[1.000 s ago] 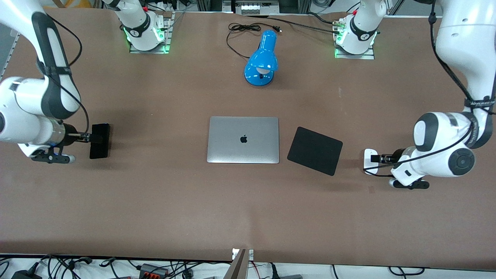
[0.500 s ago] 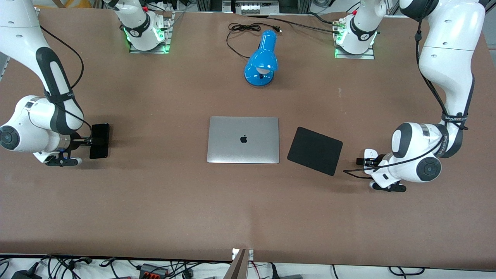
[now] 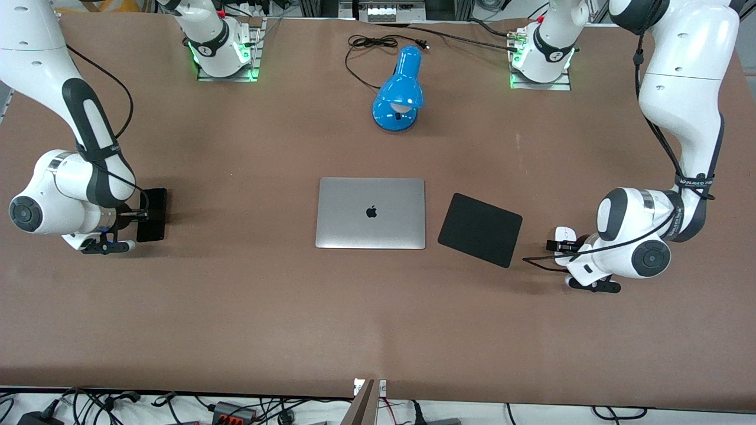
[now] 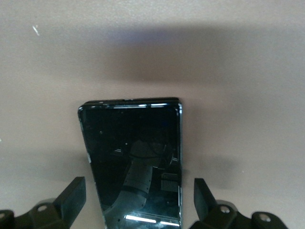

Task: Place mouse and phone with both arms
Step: 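Grasp the white mouse with the left gripper while the right gripper grasps the phone, then carry the mouse onto the black pad with the left gripper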

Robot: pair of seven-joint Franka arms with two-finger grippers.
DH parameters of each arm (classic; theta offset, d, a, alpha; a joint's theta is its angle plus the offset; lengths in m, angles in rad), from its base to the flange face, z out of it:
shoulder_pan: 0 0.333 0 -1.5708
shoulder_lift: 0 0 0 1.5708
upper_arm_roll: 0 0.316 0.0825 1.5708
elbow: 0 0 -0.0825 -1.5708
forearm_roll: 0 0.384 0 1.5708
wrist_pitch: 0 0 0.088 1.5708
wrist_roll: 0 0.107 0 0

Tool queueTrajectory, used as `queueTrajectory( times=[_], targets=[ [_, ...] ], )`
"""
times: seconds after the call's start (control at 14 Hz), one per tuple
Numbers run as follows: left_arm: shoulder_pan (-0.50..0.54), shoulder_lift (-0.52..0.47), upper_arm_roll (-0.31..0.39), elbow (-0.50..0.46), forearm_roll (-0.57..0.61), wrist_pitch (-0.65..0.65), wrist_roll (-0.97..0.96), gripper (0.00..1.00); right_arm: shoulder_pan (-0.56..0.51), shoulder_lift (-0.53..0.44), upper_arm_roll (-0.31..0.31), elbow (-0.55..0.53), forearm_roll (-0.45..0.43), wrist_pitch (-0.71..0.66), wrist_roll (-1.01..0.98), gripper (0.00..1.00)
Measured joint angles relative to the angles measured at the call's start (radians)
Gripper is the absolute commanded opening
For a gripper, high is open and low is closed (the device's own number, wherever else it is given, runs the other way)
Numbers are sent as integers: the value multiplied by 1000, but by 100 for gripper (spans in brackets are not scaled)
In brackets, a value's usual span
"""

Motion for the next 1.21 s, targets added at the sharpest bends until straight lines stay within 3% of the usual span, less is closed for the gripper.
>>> queueTrajectory(
  times=[0.14, 0.21, 0.36, 0.5, 0.79, 1.0, 1.21],
  targets=[
    [-1, 8, -1, 0, 0, 0, 0, 100, 0, 4, 4, 0, 0, 0, -5, 100],
    [-2, 10, -1, 0, 0, 0, 0, 93, 1, 8, 5, 0, 0, 0, -9, 100],
    [-2, 12, -1, 0, 0, 1, 0, 62, 0, 17, 5, 0, 0, 0, -28, 100],
    [0, 12, -1, 0, 0, 10, 0, 43, 0, 19, 5, 1, 0, -1, -46, 100],
    [-9, 12, -7, 9, 0, -12, 0, 31, 0, 20, 4, 1, -2, -2, -61, 100],
    [-55, 1, -21, 27, 0, -83, -34, 31, 0, 20, 4, 1, -4, -3, -65, 100],
    [-89, -15, -103, 37, 0, -179, -209, 31, 1, 20, 4, 3, -5, -5, -65, 100]
  ],
)
